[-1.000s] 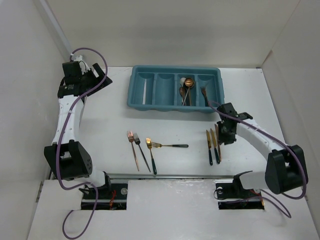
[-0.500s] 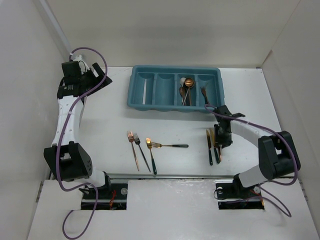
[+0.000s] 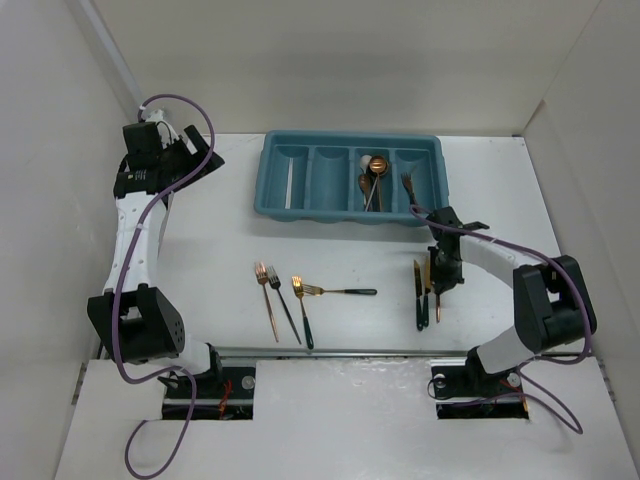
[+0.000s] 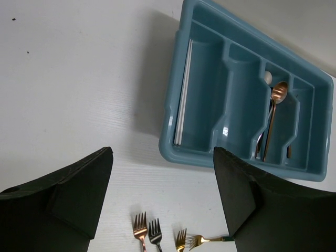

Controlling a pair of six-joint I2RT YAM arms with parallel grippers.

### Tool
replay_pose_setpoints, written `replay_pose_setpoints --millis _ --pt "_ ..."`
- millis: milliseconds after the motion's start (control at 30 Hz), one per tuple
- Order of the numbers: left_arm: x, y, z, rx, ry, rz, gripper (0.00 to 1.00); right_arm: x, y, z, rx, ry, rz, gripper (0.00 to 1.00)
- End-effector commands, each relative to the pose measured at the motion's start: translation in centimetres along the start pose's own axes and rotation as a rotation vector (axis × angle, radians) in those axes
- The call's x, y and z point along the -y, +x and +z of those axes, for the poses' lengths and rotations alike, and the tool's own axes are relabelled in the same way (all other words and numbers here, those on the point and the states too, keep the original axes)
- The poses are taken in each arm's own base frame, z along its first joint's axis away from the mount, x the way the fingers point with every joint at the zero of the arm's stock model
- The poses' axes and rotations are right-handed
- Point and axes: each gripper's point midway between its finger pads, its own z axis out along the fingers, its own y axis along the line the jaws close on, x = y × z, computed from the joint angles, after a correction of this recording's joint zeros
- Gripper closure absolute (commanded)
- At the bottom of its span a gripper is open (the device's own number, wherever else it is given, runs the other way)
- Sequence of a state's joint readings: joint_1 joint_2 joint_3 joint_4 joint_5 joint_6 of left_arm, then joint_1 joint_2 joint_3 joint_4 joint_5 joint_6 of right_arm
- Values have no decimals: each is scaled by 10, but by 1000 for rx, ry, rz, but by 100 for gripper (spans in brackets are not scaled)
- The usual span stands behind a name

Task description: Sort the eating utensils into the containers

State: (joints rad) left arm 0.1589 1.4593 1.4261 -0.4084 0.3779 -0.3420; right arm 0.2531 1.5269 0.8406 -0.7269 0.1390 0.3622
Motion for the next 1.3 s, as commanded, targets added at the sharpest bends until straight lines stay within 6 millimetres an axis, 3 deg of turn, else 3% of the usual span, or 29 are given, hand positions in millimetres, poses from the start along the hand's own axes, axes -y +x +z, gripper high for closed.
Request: replay_pose_setpoints --millis 0,100,233,533,567,600,633,700,767,800,833,900,933,967,1000,1033,1067,1133,1167,1200,1267 --pt "16 -17 -19 68 39 38 25 0 -11 7 35 -1 23 100" --pt "16 -17 -19 68 39 38 25 1 -9 7 35 -1 23 100" --pt "16 -17 -19 68 39 38 25 7 -16 -13 98 28 34 100" --pt "14 -20 -17 72 31 38 25 30 -62 -149 496 76 208 100" --pt "14 -20 -17 72 31 38 25 23 -75 -175 560 48 207 100" --pt "13 -18 -14 64 28 35 25 18 -83 -187 591 35 206 100" --pt "13 -18 -14 64 28 34 25 4 -98 -213 660 -12 184 100" --pt "13 -18 -14 64 28 34 25 -22 -127 -242 763 -89 159 100" --pt "15 -22 -15 72 31 38 25 -55 -156 -248 805 -124 89 100" --pt "13 -22 -15 75 23 37 25 -84 -178 -278 892 -221 81 100" --pt "13 -22 -15 75 23 37 25 -110 -195 -265 876 -234 44 100" --pt "14 -25 -19 88 18 40 25 -160 -212 -275 912 -327 -48 100" --pt "14 -27 -22 100 13 43 25 -182 -233 -304 999 -394 -43 100" --pt "14 -24 -24 99 13 42 25 -209 -245 -276 972 -379 -77 100" --pt "10 -22 -22 95 -1 50 25 -227 -252 -272 974 -400 -88 100" --pt "10 -24 -26 108 -6 52 25 -248 -263 -291 1014 -464 -91 100" --pt "10 -24 -26 108 -6 53 25 -269 -272 -257 972 -453 -115 100" --pt "10 -23 -28 110 -6 62 24 -290 -284 -242 970 -476 -125 100" --pt "10 -23 -28 110 -6 62 24 -303 -290 -244 997 -501 -121 100" --pt "7 -24 -29 114 -12 58 24 -310 -294 -217 974 -470 -124 100" --pt "7 -24 -29 114 -12 58 24 -315 -297 -199 977 -428 -111 100"
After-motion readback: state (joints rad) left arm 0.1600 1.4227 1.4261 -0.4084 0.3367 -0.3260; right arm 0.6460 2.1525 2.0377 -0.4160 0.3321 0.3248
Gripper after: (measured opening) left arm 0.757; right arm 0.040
